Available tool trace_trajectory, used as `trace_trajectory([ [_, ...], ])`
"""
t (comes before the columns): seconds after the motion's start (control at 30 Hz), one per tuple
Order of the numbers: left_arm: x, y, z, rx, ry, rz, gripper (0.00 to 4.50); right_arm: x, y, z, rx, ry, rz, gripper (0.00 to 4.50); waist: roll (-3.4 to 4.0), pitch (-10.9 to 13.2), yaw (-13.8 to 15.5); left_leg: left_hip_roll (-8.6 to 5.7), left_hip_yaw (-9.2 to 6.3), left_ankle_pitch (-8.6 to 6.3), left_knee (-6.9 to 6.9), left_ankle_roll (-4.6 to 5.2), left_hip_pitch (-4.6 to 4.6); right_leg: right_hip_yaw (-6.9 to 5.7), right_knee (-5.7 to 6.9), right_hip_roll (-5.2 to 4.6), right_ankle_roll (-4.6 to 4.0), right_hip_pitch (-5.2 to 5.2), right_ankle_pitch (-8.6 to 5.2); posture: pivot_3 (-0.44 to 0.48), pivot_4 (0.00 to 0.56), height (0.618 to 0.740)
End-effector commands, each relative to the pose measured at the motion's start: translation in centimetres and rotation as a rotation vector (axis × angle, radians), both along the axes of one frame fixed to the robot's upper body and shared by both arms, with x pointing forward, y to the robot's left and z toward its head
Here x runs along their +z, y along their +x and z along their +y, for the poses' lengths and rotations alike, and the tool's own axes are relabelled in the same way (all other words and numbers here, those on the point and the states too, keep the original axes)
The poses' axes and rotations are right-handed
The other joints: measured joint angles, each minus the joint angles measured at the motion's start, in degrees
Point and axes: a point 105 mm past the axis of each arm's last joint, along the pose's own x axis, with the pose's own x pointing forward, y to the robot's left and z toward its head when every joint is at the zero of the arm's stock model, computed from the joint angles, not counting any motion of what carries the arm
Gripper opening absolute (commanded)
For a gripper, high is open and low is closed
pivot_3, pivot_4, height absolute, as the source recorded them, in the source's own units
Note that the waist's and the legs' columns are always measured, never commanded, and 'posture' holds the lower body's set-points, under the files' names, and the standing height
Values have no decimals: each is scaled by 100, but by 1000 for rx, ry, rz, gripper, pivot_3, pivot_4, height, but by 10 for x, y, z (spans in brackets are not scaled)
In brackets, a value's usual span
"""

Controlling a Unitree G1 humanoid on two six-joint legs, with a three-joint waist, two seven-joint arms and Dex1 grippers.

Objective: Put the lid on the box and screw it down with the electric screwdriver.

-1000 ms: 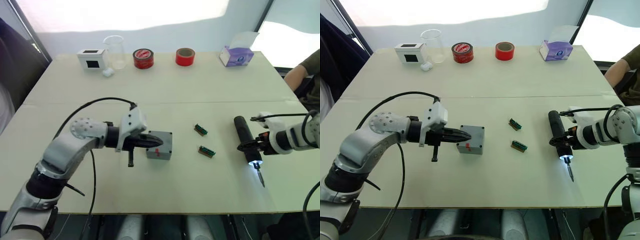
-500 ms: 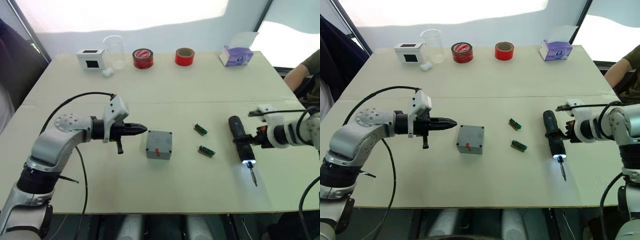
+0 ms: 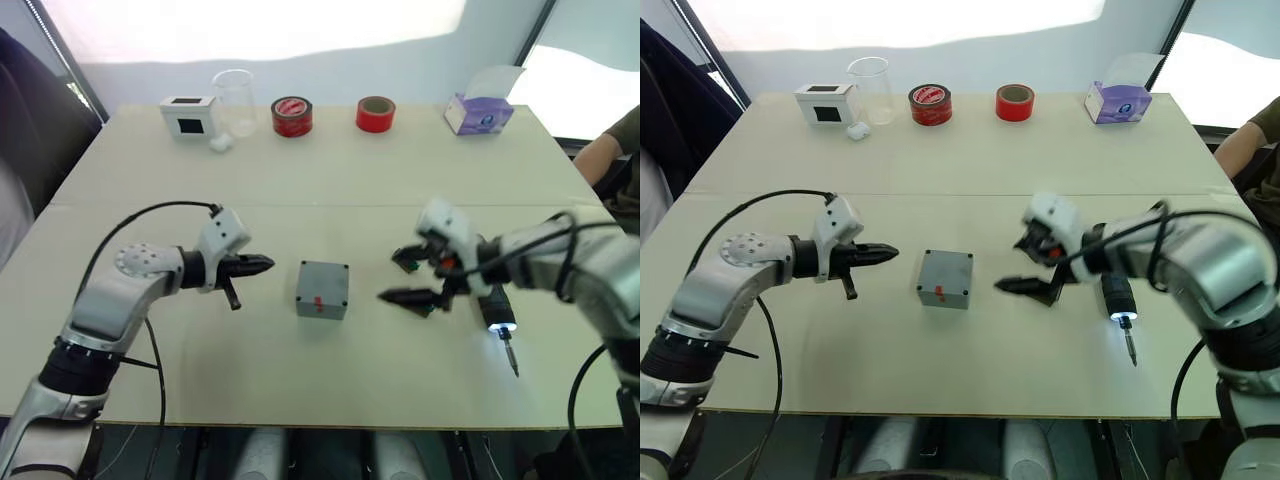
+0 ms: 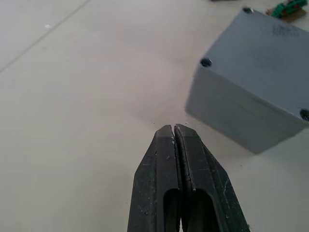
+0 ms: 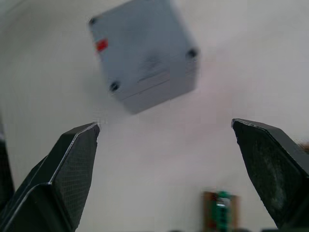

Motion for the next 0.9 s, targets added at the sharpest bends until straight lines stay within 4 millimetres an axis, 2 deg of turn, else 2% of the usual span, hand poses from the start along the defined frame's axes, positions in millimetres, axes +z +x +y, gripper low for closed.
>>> trace_trajectory([
  [0.03,-3,-2,-13,-38,34,-41,0,-3,-2,15,58,0,-61,4482,0,1,20,0,-1,0,3,0,0,0,0,0,2,1,2,0,150,740],
  [0.23,-6,-4,-33,-99,1,-37,0,-17,-6,19,71,-4,-15,4482,0,0,82,3,-6,0,10,-2,0,-2,2,3,4,2,3,0,150,740],
  [0.37,-9,5,-40,-120,19,-50,0,-20,-11,29,103,29,23,4482,0,0,79,3,-6,0,12,-2,0,-3,2,3,3,3,3,0,150,740],
  [0.47,-13,14,-44,-145,74,-71,0,-16,-15,38,112,88,70,4482,0,0,75,3,-6,1,12,-3,0,-4,6,5,3,2,3,0,150,740],
  [0.63,-7,31,-50,-158,66,-102,0,-8,-25,48,142,145,122,4482,-1,0,78,2,-8,1,14,-3,-1,-6,6,6,3,3,3,0,150,740],
  [0.77,-4,44,-43,-124,94,-133,0,-5,-24,46,124,130,102,4482,-1,0,72,2,-8,0,15,-2,-1,-6,7,5,3,2,3,0,150,740],
  [0.9,-2,42,-20,-91,147,-143,0,-1,-13,22,81,35,7,4482,0,0,65,2,-7,0,15,-1,-2,-6,8,6,3,0,3,0,150,740],
])
